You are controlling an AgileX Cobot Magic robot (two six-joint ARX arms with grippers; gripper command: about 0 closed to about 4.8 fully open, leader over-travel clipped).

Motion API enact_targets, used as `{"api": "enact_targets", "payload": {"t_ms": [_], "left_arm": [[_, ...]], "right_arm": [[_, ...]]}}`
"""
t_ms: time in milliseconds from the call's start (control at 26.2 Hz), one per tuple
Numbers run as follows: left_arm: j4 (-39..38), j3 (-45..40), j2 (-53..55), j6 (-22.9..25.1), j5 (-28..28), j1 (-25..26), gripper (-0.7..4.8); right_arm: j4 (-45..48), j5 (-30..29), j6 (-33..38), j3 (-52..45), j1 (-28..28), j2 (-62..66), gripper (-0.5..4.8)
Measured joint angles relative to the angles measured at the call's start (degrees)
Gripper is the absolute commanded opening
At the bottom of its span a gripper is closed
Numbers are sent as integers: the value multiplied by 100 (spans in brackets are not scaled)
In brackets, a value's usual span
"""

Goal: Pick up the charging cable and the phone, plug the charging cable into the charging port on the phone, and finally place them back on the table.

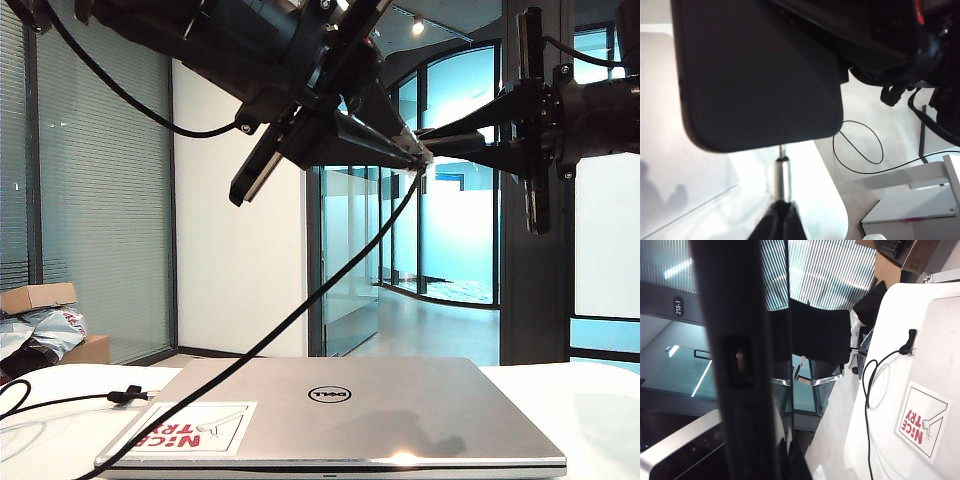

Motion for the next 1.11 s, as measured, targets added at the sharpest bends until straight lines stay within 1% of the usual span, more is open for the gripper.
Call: {"api": "enact_targets", "payload": {"t_ms": [267, 573, 649, 840, 917, 1108], "left_arm": [[31, 2, 0, -2, 2, 0, -7], [74, 0, 0, -9, 42, -2, -7], [103, 2, 0, -103, 50, -2, -7], [208, 2, 0, -140, 59, -2, -7], [232, 2, 0, -260, 61, -2, -7], [376, 2, 0, -389, 61, -2, -7]], "right_arm": [[83, -20, 50, 0, 0, 0, -5], [256, -186, 50, 2, -2, 0, -5], [313, -195, 50, 2, -22, 0, -5], [470, -251, 50, 2, -142, 0, -4], [470, -273, 55, 2, -175, 0, -4], [654, -260, 219, 2, -188, 0, -4]]}}
